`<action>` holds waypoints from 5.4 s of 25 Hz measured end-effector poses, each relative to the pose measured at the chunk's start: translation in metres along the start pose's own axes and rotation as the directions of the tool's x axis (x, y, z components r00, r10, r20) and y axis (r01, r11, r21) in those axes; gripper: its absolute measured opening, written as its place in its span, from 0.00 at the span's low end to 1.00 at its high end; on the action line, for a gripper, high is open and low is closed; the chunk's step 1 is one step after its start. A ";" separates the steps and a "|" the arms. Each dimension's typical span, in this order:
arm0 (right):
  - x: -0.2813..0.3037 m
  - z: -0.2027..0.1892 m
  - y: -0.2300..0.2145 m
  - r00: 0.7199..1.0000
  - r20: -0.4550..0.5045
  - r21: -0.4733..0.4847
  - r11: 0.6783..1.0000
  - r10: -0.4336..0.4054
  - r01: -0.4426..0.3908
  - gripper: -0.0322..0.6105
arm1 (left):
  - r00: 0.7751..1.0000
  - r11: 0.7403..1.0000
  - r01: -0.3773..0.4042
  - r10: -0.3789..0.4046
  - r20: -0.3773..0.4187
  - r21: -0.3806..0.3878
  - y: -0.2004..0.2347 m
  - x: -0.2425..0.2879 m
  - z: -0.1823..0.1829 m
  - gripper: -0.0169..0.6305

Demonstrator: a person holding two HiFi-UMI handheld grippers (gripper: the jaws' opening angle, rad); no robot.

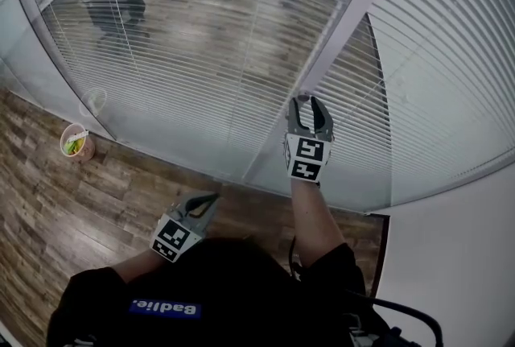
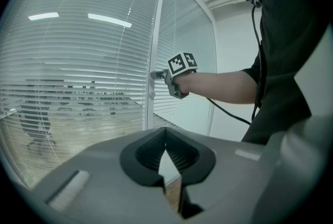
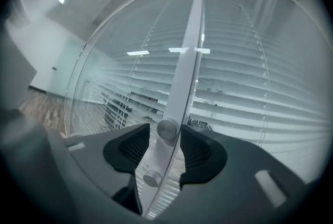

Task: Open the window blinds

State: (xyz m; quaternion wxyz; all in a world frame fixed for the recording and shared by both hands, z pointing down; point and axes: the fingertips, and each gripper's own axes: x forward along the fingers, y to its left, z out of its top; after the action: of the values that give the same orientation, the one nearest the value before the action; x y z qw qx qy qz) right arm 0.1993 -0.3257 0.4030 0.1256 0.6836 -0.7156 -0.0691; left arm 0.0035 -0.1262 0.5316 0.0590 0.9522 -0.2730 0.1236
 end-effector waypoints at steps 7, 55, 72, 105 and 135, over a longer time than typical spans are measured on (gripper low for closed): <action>0.004 0.004 -0.006 0.998 0.000 0.066 0.996 -0.057 0.057 0.26 | 1.000 1.000 -0.003 0.003 -0.002 -0.003 0.001 -0.002 -0.001 0.03; 0.003 0.004 0.007 0.996 -0.046 -0.431 0.901 -0.070 0.044 0.30 | 1.000 1.000 -0.003 0.003 -0.003 -0.007 0.001 0.000 -0.003 0.03; 0.005 -0.003 0.013 0.990 -0.085 -0.812 0.583 -0.111 -0.005 0.24 | 1.000 1.000 0.010 -0.010 0.001 -0.010 -0.003 -0.001 -0.004 0.03; -0.050 -0.015 0.037 0.991 -0.045 -0.782 0.622 -0.129 0.045 0.32 | 0.992 0.992 0.125 -0.125 0.022 0.014 -0.002 -0.020 -0.017 0.03; -0.252 -0.075 0.068 0.997 -0.066 -0.321 0.945 0.040 -0.059 0.26 | 0.994 0.994 0.110 -0.110 0.006 -0.006 -0.128 -0.031 -0.026 0.03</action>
State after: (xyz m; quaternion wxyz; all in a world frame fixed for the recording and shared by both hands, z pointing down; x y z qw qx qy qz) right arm 0.1627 -0.0659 0.4725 0.2582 0.6376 -0.7075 -0.1622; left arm 0.0410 0.0020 0.5421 0.0681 0.9660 -0.2206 0.1163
